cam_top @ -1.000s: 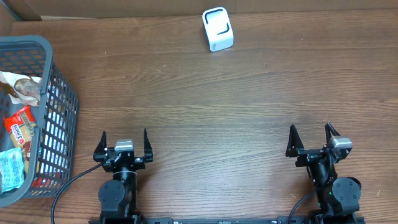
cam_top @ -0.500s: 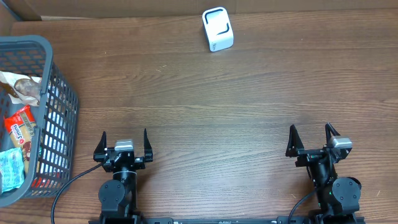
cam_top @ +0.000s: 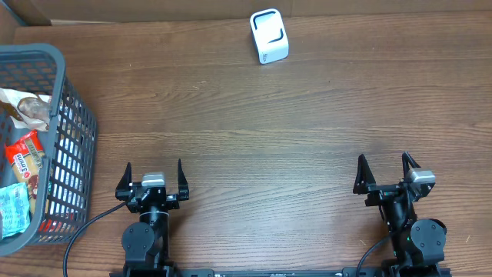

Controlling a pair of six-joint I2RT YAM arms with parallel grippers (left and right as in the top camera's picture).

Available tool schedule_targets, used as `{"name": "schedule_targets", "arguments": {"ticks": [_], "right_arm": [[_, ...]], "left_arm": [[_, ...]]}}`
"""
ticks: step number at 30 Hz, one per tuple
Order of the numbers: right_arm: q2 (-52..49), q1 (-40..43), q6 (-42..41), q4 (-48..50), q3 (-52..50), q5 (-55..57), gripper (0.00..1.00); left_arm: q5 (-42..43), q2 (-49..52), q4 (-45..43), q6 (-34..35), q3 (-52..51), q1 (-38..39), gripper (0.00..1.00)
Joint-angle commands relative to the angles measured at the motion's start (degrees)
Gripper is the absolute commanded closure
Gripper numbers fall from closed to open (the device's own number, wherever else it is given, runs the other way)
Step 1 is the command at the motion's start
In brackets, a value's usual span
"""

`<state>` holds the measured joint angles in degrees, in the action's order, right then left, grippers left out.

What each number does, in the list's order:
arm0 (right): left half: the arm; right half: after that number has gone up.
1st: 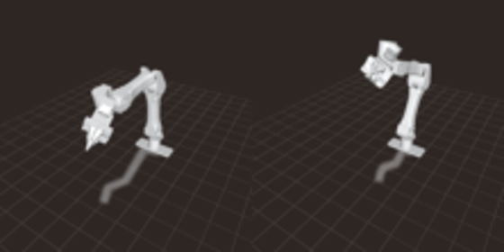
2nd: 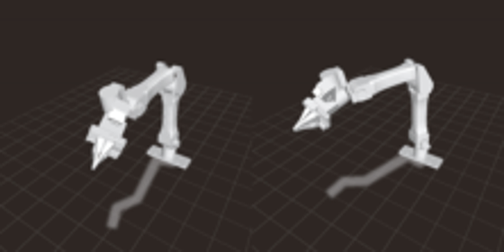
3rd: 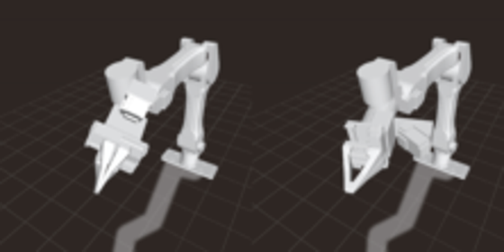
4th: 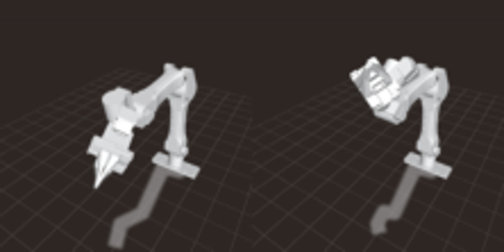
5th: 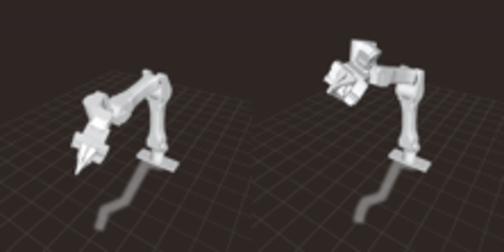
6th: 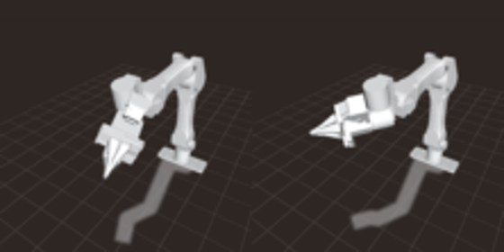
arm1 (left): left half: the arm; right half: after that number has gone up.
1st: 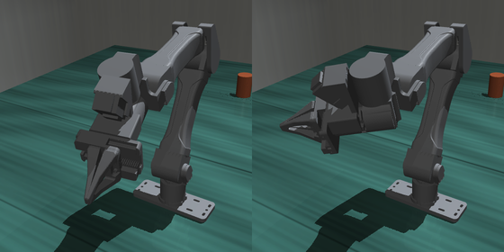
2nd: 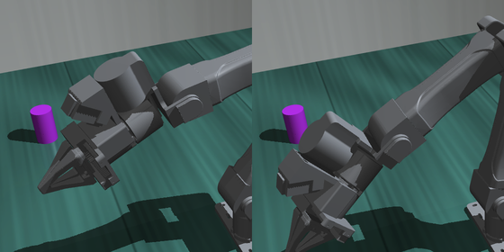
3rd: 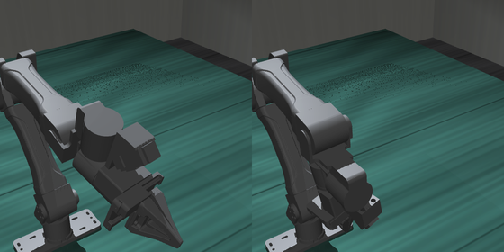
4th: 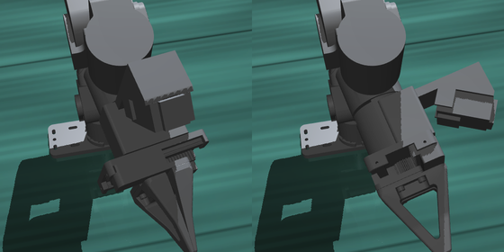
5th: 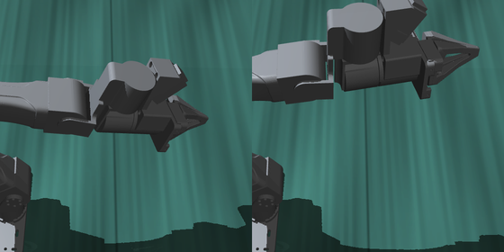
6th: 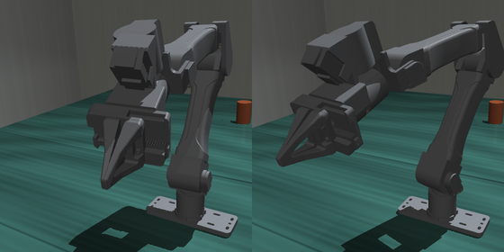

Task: Scan the item barcode

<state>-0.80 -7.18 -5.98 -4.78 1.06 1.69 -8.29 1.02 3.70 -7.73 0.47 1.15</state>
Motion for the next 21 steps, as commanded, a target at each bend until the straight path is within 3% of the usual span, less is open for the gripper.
{"name": "schedule_targets", "arguments": {"ticks": [1, 21], "right_arm": [[0.63, -0.22, 0.07, 0.13, -0.61, -0.31, 0.00], [0.63, -0.22, 0.04, 0.13, -0.61, -0.31, 0.00]], "left_arm": [[0.83, -0.02, 0.09, -0.85, -0.15, -0.04, 0.00], [1.38, -0.02, 0.07, -0.83, -0.15, -0.02, 0.00]]}}
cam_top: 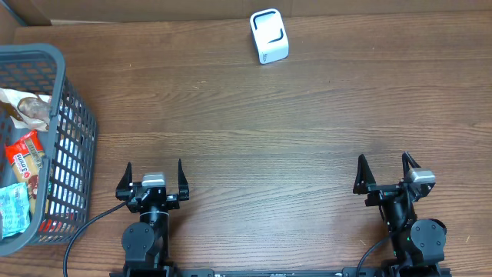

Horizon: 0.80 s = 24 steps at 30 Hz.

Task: Scan the item barcode

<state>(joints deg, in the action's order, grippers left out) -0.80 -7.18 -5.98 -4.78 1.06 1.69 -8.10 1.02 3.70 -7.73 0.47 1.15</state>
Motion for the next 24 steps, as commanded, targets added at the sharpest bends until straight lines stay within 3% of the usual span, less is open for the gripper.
{"name": "schedule_targets", "arguments": {"ticks": [1, 14, 24], "right_arm": [[0.63, -0.22, 0.07, 0.13, -0.61, -0.31, 0.00], [0.63, -0.22, 0.04, 0.13, -0.61, -0.31, 0.00], [0.63, -0.22, 0.04, 0.13, -0.61, -0.31, 0.00]], "left_arm": [[1.18, -0.02, 0.07, -0.83, -0.15, -0.02, 0.00], [2.38, -0.02, -1.27, -0.70, -0.11, -0.02, 0.00], [4.33, 0.02, -0.74, 6.69, 5.57, -0.02, 0.00]]}}
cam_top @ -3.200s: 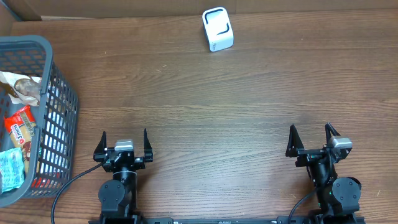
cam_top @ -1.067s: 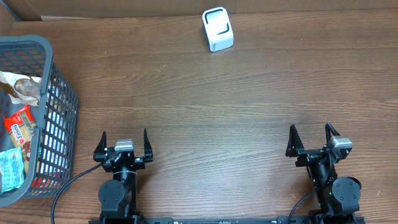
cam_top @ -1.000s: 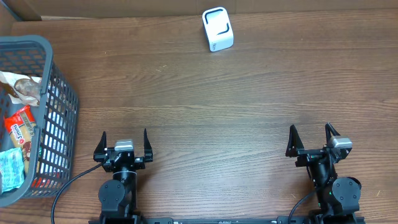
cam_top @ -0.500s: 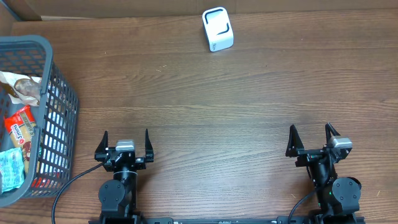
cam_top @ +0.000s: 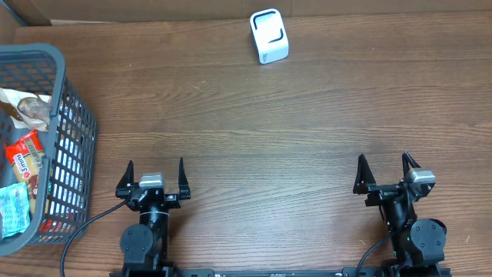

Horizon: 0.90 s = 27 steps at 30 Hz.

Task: Scan the item barcode

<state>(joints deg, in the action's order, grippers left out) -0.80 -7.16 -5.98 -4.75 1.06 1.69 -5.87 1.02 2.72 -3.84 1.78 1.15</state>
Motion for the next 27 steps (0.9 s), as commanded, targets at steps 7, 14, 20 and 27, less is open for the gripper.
{"name": "schedule_targets", "arguments": {"ticks": [7, 14, 20, 27], "right_arm": [[0.63, -0.24, 0.04, 0.11, -0.61, -0.31, 0.00], [0.63, -0.24, 0.07, 0.11, -0.61, -0.31, 0.00], [0.63, -0.24, 0.07, 0.11, -0.61, -0.31, 0.00], [0.63, -0.24, 0.07, 0.11, -0.61, -0.31, 0.00]], "left_arm": [[2.82, 5.29, 4.79, 4.76, 15.45, -0.04, 0.00], [3.63, 23.80, 13.70, 5.97, 36.98, -0.04, 0.00], [3.69, 44.39, 31.43, 6.58, 63.32, -0.09, 0.00], [5.11, 68.26, 54.95, 5.40, 98.09, -1.22, 0.00]]}}
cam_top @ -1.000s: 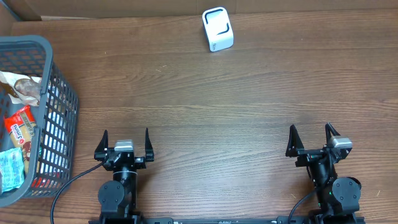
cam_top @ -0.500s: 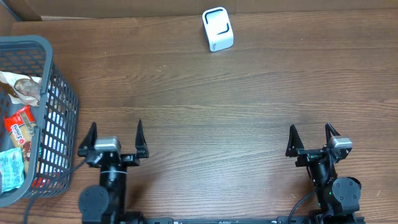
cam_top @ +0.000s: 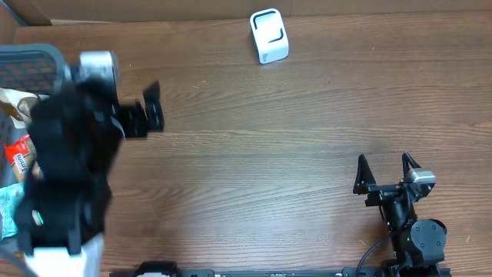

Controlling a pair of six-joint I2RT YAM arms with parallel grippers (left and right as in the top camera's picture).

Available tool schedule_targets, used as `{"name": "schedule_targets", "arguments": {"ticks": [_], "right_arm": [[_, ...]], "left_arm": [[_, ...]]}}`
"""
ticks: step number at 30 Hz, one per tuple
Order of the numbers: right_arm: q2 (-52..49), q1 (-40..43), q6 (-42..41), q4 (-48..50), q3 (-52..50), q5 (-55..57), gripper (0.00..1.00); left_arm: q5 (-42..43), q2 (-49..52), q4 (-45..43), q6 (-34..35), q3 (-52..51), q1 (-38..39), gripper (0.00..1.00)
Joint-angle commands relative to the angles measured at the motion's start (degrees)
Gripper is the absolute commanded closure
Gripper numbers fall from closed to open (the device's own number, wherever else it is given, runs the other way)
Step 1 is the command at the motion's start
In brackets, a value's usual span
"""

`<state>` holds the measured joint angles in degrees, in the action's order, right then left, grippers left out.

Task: Scan the item barcode
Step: 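Reach the left gripper into the basket and grasp the clear pastry bag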

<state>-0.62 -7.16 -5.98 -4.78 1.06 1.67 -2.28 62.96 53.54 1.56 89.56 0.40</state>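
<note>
The white barcode scanner point(cam_top: 269, 36) stands at the table's far edge, middle. A grey mesh basket point(cam_top: 34, 54) at the far left holds snack packets: a red one point(cam_top: 17, 151), a teal one point(cam_top: 9, 206) and a pale wrapped one point(cam_top: 17, 106). My left arm is raised high, blurred and large over the basket, hiding most of it. Its gripper point(cam_top: 144, 114) points right, beside the basket, fingers apart and empty. My right gripper point(cam_top: 383, 165) rests open at the near right, holding nothing.
A cardboard wall runs along the far edge of the brown wooden table point(cam_top: 292, 131). The left arm's bulk covers the near left of the table and much of the basket's right wall.
My left arm has gone from its rest pose at the near left edge to a raised pose over the basket, its gripper now beside the basket's far right corner. The right arm has not moved.
At all three earlier moments both arms rested at the near edge with open grippers, and the basket's packets lay untouched. The left gripper shifted only slightly by the last of them. Now the left arm stands raised over the basket; scanner and right arm are unchanged.
</note>
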Motion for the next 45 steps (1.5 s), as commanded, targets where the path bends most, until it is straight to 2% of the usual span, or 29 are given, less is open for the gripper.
{"name": "schedule_targets", "arguments": {"ticks": [1, 4, 7, 10, 13, 15, 17, 20, 23, 27, 45], "right_arm": [[0.46, -0.24, 0.04, 0.13, -0.61, -0.28, 0.00], [0.46, -0.24, 0.04, 0.13, -0.61, -0.28, 0.00], [0.46, -0.24, 0.07, 0.13, -0.61, -0.28, 0.00], [0.46, -0.24, 0.07, 0.13, -0.61, -0.28, 0.00], [0.46, -0.24, 0.07, 0.13, -0.61, -0.28, 0.00], [0.46, -0.24, 0.07, 0.13, -0.61, -0.28, 0.00], [0.46, -0.24, 0.07, 0.13, -0.61, -0.28, 0.00], [0.46, -0.24, 0.07, 0.13, -0.61, -0.28, 0.00], [0.46, -0.24, 0.04, 0.13, -0.61, -0.28, 0.00], [0.46, -0.24, 0.07, 0.13, -0.61, -0.28, 0.00], [0.46, -0.24, 0.04, 0.13, -0.61, -0.28, 0.00]], "left_arm": [[1.75, 8.76, 6.69, -0.07, 14.14, -0.48, 0.00], [5.07, 14.45, 9.94, 0.13, 22.14, -0.37, 0.00], [8.46, 16.83, 9.81, 0.00, 23.10, -0.37, 0.00], [6.16, 17.77, 9.31, 0.31, 23.10, -0.76, 0.00], [-1.79, 18.05, 9.18, 11.67, 23.10, -4.66, 0.00], [-3.82, 18.16, 9.49, 18.03, 23.10, -9.49, 0.00], [-2.08, 18.36, 9.68, 22.60, 23.10, -16.00, 0.00], [2.08, 19.47, 9.66, 25.35, 23.10, -25.62, 0.03], [2.75, 21.57, 9.73, 25.94, 23.10, -32.50, 0.04], [2.69, 25.83, 9.86, 25.94, 23.10, -36.83, 0.05], [1.22, 49.11, 3.37, 26.16, 23.10, -37.57, 0.05]]}}
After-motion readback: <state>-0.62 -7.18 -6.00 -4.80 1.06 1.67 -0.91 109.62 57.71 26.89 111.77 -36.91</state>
